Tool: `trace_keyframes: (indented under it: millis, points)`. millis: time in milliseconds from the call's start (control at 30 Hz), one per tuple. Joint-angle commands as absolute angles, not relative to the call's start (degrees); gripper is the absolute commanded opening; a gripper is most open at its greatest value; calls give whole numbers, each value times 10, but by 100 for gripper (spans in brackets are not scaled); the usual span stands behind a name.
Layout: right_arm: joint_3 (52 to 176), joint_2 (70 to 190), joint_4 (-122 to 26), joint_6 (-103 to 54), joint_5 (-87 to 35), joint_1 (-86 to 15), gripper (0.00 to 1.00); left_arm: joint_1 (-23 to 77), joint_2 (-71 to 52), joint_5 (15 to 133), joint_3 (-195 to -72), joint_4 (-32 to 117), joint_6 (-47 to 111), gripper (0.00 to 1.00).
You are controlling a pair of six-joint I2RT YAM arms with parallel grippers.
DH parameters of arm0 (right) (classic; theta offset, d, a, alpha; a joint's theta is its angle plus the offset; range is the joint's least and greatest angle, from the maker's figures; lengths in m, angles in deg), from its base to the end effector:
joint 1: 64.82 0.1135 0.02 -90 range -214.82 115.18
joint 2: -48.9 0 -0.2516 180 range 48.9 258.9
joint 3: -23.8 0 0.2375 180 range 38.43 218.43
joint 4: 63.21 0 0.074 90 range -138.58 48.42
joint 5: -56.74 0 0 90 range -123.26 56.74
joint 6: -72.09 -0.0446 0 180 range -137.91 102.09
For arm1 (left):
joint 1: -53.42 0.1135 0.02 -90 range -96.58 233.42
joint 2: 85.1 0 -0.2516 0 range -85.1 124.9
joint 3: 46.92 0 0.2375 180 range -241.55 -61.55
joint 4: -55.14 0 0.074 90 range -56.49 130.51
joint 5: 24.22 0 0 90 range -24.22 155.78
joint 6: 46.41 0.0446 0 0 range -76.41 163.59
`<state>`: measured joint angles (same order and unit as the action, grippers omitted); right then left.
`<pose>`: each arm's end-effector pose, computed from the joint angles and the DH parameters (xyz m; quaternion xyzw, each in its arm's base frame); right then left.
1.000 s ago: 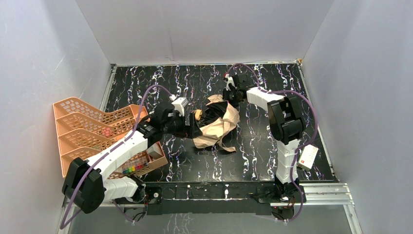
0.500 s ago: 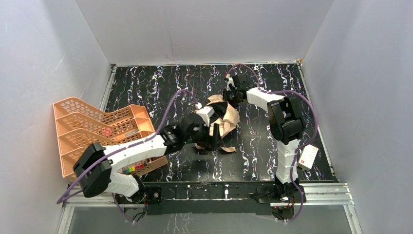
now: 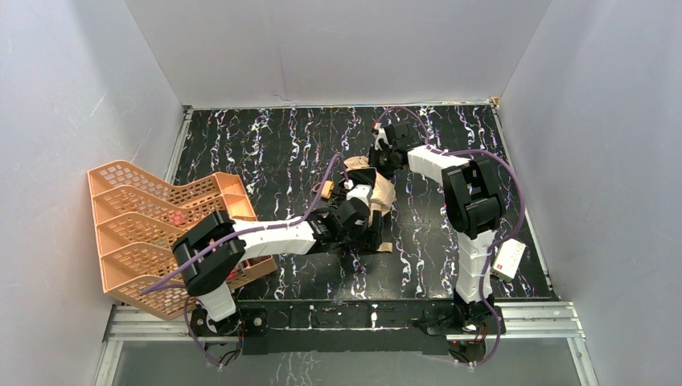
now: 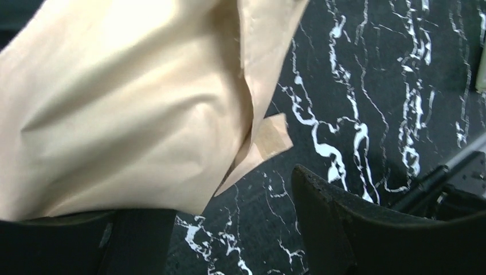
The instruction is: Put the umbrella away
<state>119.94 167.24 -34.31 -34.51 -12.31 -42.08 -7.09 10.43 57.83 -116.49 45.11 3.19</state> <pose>0.3922 0.1817 0.1552 -0.1101 0.9226 0.2716 0.2506 0.1793 -0.3046 0.1905 0.1242 0.8807 -0.3100 0.3360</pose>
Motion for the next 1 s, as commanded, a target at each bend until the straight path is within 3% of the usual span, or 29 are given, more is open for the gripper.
trace_keyframes:
  millis: [0, 167, 367, 467, 767, 967]
  points:
    - [1182, 1665, -324, -339, -151, -426, 0, -74, 124, 517, -1200, 441, 24, 65]
    - [1181, 1664, -326, -337, -148, -426, 0, -74, 146, 493, -1218, 417, 35, 47]
    - [1175, 1660, -329, -334, -149, -426, 0, -74, 128, 471, -1212, 408, 60, 12]
    - [1172, 1661, -330, -335, -149, -427, 0, -74, 109, 494, -1214, 409, 89, 0]
    - [1182, 1667, -323, -324, -152, -430, 0, -75, -63, 699, -1155, 416, 155, 0]
    - [1173, 1664, -328, -317, -150, -432, 0, -73, -157, 728, -1149, 385, 162, 0]
